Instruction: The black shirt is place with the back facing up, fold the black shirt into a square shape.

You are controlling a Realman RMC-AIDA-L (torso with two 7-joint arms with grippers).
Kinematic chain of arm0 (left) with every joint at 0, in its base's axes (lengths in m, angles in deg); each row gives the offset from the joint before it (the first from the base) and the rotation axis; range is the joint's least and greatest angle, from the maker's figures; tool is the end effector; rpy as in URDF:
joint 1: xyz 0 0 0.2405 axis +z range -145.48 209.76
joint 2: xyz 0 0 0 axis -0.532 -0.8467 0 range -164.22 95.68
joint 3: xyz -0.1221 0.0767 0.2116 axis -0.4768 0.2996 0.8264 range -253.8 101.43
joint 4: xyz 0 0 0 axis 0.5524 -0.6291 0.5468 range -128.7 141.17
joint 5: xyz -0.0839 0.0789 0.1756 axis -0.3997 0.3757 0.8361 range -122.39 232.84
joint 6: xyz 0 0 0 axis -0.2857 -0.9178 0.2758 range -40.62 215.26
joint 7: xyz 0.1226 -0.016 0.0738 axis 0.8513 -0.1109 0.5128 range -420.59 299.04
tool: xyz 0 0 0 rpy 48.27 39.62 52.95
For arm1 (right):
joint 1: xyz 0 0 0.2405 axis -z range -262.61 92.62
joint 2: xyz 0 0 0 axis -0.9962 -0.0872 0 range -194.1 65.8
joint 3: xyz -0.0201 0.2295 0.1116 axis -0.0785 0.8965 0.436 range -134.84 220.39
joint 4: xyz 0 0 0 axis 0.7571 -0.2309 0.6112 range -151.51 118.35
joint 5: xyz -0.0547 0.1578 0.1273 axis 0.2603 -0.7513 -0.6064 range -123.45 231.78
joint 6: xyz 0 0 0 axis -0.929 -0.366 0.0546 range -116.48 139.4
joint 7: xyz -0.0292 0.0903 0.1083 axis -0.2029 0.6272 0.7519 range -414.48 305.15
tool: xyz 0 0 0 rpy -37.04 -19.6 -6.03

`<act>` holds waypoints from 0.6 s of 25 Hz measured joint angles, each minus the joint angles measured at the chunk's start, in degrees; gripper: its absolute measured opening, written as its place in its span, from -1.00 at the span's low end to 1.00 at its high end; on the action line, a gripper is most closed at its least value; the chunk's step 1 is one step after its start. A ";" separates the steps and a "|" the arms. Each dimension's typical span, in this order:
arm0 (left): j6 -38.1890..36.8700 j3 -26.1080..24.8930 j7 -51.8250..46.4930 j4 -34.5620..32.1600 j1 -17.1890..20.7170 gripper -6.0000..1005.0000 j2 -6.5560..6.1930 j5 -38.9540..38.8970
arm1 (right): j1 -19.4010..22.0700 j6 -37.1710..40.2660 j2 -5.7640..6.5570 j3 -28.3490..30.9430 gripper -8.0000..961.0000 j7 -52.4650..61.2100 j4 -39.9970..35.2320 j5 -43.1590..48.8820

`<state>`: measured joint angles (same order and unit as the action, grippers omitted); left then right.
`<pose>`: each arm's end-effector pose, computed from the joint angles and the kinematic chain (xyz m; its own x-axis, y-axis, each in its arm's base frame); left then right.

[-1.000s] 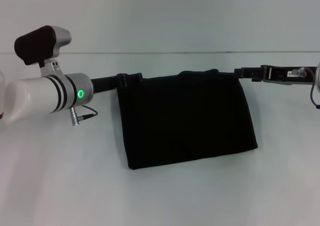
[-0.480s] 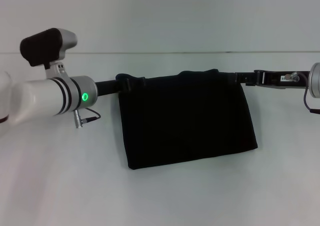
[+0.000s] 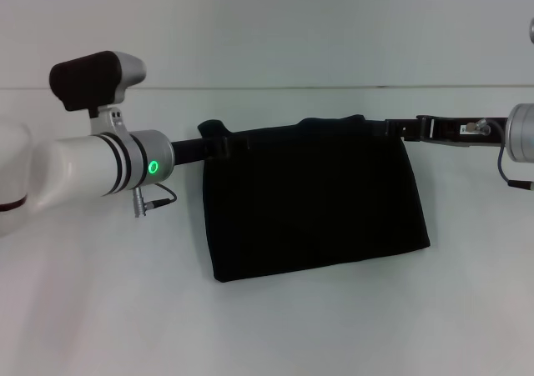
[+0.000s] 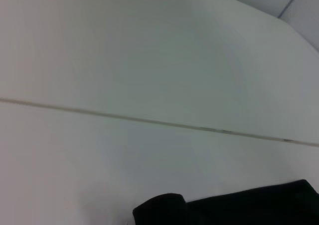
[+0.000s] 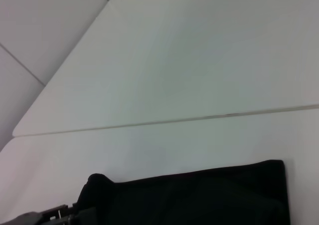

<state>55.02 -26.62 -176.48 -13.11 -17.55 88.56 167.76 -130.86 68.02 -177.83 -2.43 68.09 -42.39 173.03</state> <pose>-0.2315 0.4407 -0.0740 0.4124 0.6907 0.5940 0.9087 -0.2662 -0.3215 0.2484 0.4376 0.0022 0.3961 -0.7463 -0.5349 -0.9170 -0.3519 -0.1879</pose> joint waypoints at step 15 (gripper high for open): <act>0.66 -0.05 2.58 -1.59 0.02 -0.30 0.52 -0.21 | -2.36 -3.24 -1.60 0.71 0.61 1.13 4.49 -0.30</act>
<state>55.69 -26.67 -173.90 -14.70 -17.53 89.08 167.55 -133.22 64.78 -179.43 -1.73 69.22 -37.90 172.73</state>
